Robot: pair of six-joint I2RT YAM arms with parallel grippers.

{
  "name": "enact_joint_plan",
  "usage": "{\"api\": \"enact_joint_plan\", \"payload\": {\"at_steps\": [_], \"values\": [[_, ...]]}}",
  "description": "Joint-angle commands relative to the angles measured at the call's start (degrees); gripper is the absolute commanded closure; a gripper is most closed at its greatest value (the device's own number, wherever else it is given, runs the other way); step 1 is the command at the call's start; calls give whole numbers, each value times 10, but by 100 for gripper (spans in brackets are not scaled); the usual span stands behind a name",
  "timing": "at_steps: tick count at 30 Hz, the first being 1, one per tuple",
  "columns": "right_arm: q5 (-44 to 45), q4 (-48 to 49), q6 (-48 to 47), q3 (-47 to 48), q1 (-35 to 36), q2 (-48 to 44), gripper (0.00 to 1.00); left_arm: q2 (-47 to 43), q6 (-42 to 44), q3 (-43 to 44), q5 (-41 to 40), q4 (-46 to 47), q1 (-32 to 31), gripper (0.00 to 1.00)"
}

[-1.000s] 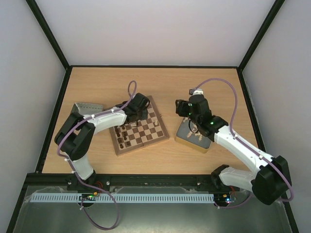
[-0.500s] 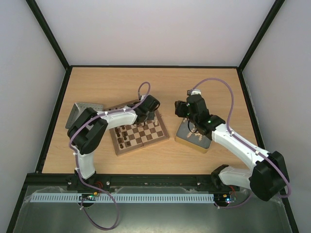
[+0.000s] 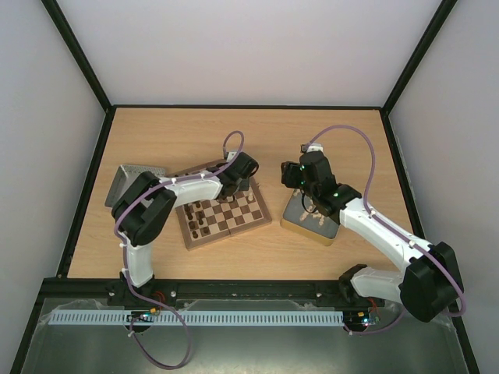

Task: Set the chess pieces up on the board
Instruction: Place the chess piece on the chessboard, then pick up the chess piece from the storage box.

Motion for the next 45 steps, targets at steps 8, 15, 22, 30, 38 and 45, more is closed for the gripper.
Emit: {"api": "enact_joint_plan", "payload": {"at_steps": [8,15,22,30,38,45], "values": [[0,2,15,-5,-3,3,37,14,-7,-15,-4,-23,1,89],[-2,-1,19,-6,-3,-1,37,-2,-9,-19,2,-21,2,75],[-2,-6,24,-5,-3,-8,36,-26,2,-12,19,-24,2,57],[22,-20,39,-6,-3,-21,36,-77,4,-20,30,-35,2,47],[53,-55,123,-20,-22,7,44,-206,24,-61,42,-19,22,43],[15,-52,241,-65,-80,72,56,-319,28,-143,146,65,65,40]]}}
